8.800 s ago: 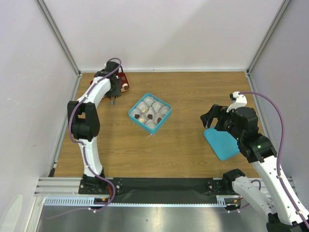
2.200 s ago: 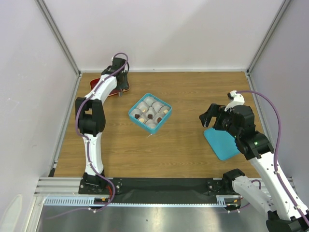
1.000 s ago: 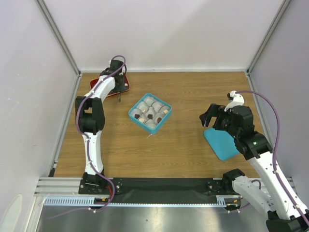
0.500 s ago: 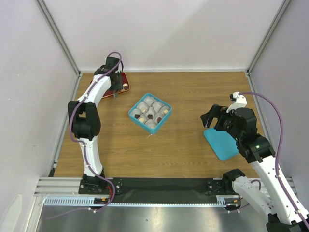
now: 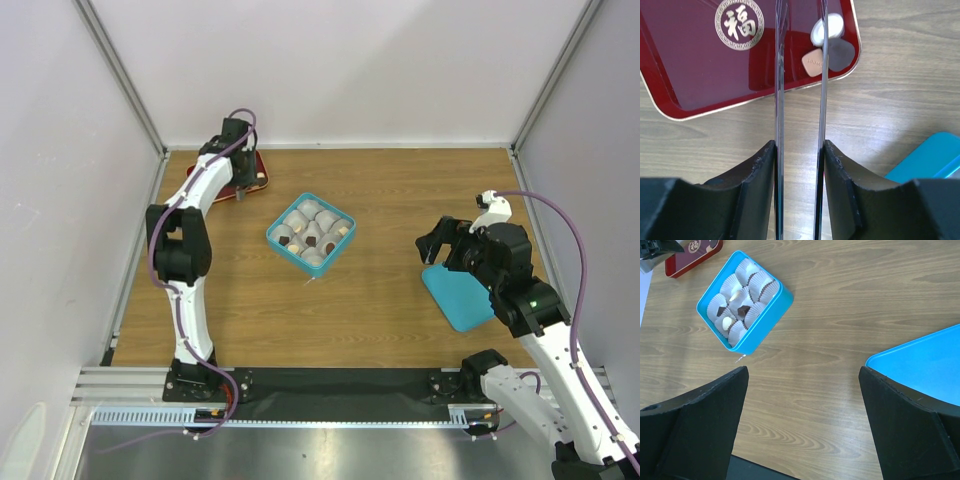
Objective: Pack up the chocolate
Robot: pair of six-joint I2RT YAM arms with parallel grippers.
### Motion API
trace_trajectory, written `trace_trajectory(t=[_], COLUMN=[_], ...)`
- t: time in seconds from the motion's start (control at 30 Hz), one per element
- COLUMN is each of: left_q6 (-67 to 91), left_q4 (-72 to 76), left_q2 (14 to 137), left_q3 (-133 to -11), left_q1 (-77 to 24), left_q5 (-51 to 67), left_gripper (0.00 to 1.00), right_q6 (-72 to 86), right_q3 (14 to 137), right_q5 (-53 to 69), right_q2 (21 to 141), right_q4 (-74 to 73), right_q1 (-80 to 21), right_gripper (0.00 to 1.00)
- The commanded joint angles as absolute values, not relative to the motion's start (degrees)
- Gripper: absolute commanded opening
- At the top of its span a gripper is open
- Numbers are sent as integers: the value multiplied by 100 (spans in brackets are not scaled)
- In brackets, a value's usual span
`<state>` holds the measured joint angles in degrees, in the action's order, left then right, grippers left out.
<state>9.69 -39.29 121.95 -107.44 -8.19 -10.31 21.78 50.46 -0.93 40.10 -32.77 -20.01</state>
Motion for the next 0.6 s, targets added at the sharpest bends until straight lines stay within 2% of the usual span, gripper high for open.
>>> trace_trajectory(t=[0.0,0.57], left_q6=[730,545], left_q4=[-3577,-3041], left_q2=[12225,12454], left_q3=[-11004,-10846], left_q1=[-747,-738], left_q5=[-1081,-1327], left_gripper=[46,46], right_q6=[2092,2074], right_q3=[5212,5133], right_q5=[-167,-255], right_q2=[3999,4034], right_q4=[-3261,-3252], right_q1=[-1995,-1978], right_gripper=[99,99])
